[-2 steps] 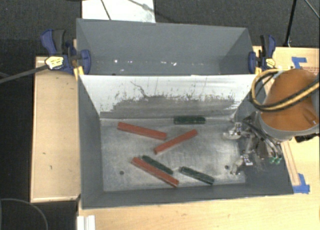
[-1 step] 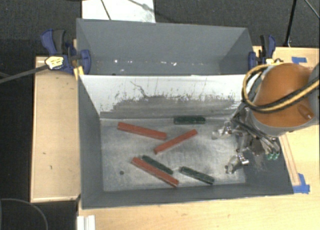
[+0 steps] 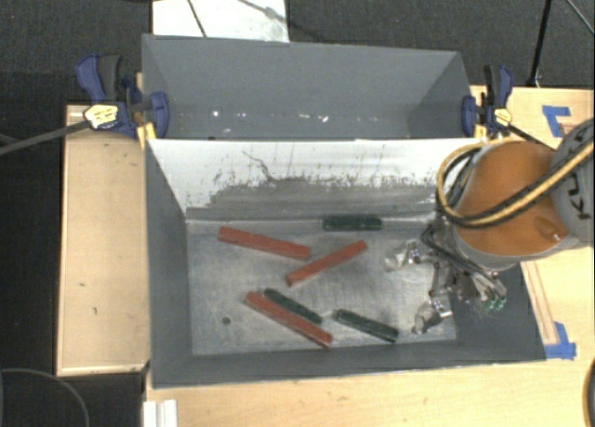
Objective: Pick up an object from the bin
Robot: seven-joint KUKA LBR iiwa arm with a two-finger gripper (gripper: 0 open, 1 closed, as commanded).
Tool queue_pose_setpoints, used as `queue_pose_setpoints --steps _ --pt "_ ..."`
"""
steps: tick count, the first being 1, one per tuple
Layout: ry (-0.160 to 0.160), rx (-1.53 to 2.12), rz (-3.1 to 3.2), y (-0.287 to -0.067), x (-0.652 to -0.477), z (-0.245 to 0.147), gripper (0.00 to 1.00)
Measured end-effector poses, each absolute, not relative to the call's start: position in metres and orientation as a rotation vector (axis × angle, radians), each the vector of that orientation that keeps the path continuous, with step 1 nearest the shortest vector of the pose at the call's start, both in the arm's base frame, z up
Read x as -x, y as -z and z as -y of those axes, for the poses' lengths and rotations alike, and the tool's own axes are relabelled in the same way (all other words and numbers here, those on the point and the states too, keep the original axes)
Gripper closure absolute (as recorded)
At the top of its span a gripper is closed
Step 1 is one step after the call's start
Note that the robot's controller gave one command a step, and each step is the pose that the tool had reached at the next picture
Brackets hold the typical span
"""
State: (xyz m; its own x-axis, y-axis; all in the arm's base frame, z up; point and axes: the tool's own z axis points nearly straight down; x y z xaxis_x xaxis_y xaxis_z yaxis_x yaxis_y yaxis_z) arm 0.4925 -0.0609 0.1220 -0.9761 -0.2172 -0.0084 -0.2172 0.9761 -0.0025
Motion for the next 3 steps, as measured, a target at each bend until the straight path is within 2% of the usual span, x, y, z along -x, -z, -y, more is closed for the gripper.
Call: queue_pose_setpoints --steps 1,2,3 --pt "0.0 0.433 -3.11 -0.077 -0.498 -0.024 1.0" --pt "0.0 0.435 -3.11 -0.077 -0.498 -0.024 1.0" --pt "0.001 0.397 -3.109 -0.242 -0.5 -0.017 1.0"
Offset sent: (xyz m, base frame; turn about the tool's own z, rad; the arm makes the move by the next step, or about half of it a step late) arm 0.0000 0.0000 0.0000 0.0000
